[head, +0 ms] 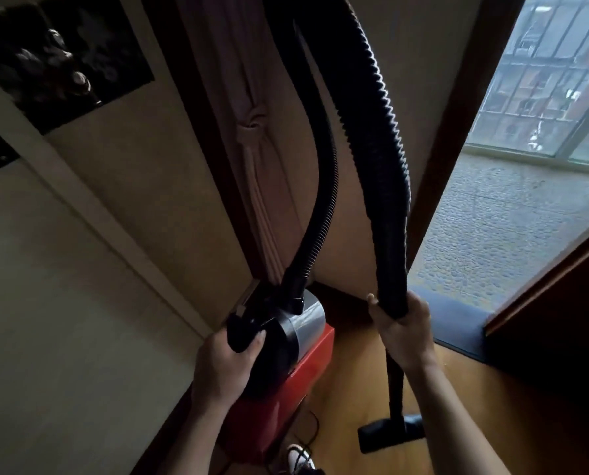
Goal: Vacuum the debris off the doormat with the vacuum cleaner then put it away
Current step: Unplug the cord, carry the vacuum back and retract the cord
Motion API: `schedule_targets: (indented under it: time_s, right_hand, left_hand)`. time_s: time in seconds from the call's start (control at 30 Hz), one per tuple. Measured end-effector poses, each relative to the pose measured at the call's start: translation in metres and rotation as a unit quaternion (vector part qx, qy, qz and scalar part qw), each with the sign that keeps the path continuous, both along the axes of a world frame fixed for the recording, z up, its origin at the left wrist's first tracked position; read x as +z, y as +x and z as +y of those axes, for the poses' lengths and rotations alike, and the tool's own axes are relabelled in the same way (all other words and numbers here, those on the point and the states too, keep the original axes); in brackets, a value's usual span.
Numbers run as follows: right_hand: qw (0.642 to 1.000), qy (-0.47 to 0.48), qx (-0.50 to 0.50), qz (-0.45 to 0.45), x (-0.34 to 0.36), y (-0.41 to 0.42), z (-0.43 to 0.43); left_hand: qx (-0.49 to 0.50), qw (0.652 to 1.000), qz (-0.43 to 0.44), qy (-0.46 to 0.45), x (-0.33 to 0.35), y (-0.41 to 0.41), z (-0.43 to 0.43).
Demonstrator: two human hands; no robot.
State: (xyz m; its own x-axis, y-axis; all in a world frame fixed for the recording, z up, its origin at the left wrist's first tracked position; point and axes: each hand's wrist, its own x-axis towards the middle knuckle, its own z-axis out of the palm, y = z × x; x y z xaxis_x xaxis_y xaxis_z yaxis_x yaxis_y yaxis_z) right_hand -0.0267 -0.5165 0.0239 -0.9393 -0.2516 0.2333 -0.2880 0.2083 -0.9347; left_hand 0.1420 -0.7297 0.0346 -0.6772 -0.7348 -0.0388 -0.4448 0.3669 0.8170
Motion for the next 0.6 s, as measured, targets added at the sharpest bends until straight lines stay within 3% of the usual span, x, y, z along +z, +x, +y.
schedule_targets:
  time_s: [0.37,0.6]
  right_hand:
    - [0.996,-0.02,-0.081,0.034,0.016,-0.07,-0.088]
    - [0.991,-0.023,-0.13,0.017,-0.013,-0.121,-0.133]
  left_hand:
    - [-0.01,0.999,-0.032,0.003,-0.022,-0.055,-0.071]
    - [0.011,0.996,-0.085,0.008,-0.055,-0.087,-0.094]
